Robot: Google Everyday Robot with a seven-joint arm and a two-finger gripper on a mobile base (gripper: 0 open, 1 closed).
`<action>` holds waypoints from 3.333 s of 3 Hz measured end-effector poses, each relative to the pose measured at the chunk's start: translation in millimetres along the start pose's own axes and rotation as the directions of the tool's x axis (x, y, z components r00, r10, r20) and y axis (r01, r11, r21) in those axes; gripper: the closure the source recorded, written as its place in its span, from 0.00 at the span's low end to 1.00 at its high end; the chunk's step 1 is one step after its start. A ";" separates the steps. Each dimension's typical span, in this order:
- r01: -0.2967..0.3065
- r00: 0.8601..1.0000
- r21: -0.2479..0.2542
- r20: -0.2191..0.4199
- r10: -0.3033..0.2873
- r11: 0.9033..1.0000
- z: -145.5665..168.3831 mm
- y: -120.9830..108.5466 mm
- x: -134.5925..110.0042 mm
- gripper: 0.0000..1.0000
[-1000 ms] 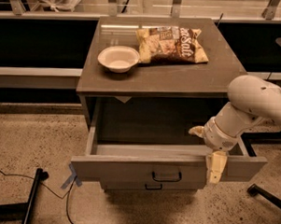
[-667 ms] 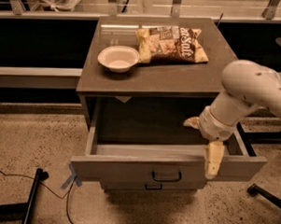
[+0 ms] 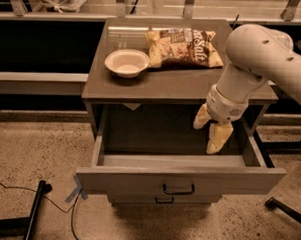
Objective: Open top drawer
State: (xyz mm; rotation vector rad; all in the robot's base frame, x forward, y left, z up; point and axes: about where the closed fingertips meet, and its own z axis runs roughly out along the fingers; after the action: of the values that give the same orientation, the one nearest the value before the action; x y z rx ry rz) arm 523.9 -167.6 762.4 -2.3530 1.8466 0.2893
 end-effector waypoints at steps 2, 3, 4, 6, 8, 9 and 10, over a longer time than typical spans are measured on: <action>-0.022 0.998 0.060 0.053 0.019 0.998 2.3 -13.0 37.4 0.79; -0.021 0.996 0.142 0.091 0.008 0.990 20.5 -25.4 49.5 0.99; -0.033 0.986 0.209 0.167 -0.003 0.977 44.3 -38.6 58.3 1.00; -0.143 0.958 0.152 0.268 0.098 0.978 92.3 -41.4 74.1 1.00; -0.287 0.921 0.040 0.286 0.264 0.957 130.3 -2.3 76.5 1.00; -0.279 0.925 -0.020 0.262 0.274 0.960 137.3 13.7 64.5 1.00; -0.200 0.939 -0.079 0.270 0.214 0.977 132.5 29.2 41.4 1.00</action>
Offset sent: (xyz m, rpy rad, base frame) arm 0.0365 -0.0613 -0.0281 0.1800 -0.1400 -0.0906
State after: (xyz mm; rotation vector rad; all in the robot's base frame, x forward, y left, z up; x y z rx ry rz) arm 496.2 -183.9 624.2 -2.0202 1.9653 0.6604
